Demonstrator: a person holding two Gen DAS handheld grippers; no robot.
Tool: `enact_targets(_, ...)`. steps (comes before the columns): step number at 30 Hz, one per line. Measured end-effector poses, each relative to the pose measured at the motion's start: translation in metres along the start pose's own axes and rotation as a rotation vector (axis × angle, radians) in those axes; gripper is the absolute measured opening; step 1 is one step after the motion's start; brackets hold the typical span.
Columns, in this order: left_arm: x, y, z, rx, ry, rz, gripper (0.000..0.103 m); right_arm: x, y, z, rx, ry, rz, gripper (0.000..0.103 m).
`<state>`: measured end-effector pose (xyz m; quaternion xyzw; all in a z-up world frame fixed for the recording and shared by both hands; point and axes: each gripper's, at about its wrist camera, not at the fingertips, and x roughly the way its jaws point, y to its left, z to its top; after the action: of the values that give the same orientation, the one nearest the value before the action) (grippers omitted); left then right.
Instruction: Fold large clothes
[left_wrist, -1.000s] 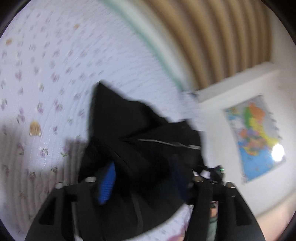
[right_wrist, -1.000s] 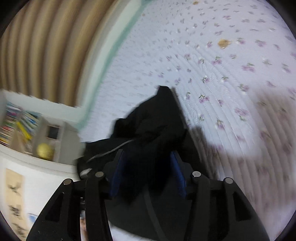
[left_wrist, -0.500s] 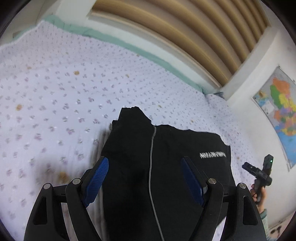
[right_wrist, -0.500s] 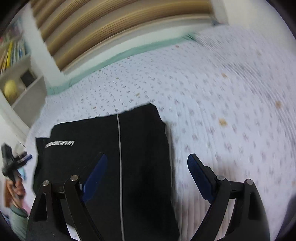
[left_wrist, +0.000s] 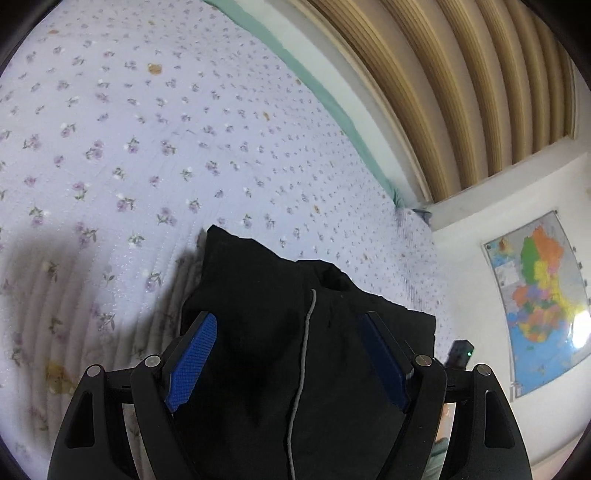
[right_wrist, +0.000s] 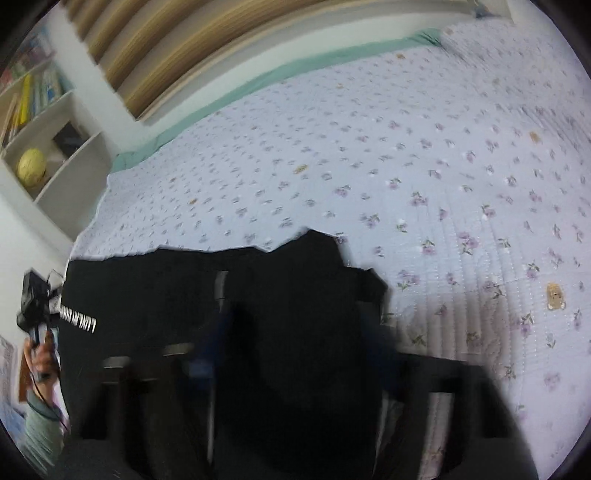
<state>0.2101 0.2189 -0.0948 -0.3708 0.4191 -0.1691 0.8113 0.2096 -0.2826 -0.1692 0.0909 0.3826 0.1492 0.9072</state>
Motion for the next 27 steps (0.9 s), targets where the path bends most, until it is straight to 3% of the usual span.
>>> enact_targets(2,-0.002,-0.002,-0.002,0.007,-0.008,0.053,0.078,-0.013,0.005,-0.005,-0.026,-0.034,-0.027,0.028)
enact_targets(3,-0.008,-0.003,-0.004,0.009,-0.028,0.051,0.078,-0.024,0.006,-0.007,-0.03,-0.058,-0.03,0.026)
enact_targets(7,-0.027,-0.008,-0.005,0.022,-0.09,0.114,0.08,-0.045,0.006,-0.006,-0.035,-0.084,-0.04,0.026)
enact_targets(11,-0.005,-0.016,0.001,0.136,-0.022,0.231,0.08,-0.034,0.008,-0.002,-0.032,-0.044,-0.055,0.026)
enact_targets(13,0.015,-0.015,0.003,0.17,0.048,0.25,0.079,-0.024,0.008,-0.001,-0.014,-0.027,-0.04,0.031)
enact_targets(14,0.022,-0.012,0.004,0.169,0.072,0.235,0.078,-0.02,0.007,-0.001,-0.005,-0.018,-0.029,0.038)
enact_targets(17,0.028,-0.008,0.006,0.163,0.097,0.137,0.072,-0.002,-0.007,-0.001,0.053,0.021,0.044,0.064)
enact_targets(18,0.028,-0.008,0.006,0.168,0.097,0.114,0.07,0.006,-0.015,-0.002,0.082,0.038,0.072,0.064)
enact_targets(19,0.027,-0.007,0.007,0.178,0.089,0.118,0.063,0.013,-0.021,-0.002,0.114,0.054,0.103,0.065)
enact_targets(20,0.026,-0.005,0.006,0.179,0.087,0.121,0.049,0.016,-0.026,-0.003,0.136,0.052,0.135,0.066)
enact_targets(22,0.021,-0.002,0.006,0.167,0.075,0.113,0.025,0.013,-0.025,-0.005,0.124,0.017,0.143,0.055)
enact_targets(23,0.016,-0.001,0.005,0.167,0.059,0.095,0.014,0.009,-0.021,-0.005,0.097,-0.002,0.113,0.033)
enact_targets(24,0.006,-0.008,0.003,0.187,0.017,0.078,0.013,0.005,-0.016,-0.006,0.074,-0.019,0.084,0.026)
enact_targets(27,-0.014,-0.036,0.005,0.238,-0.062,0.086,0.012,-0.02,0.001,-0.005,0.006,-0.1,-0.02,0.02)
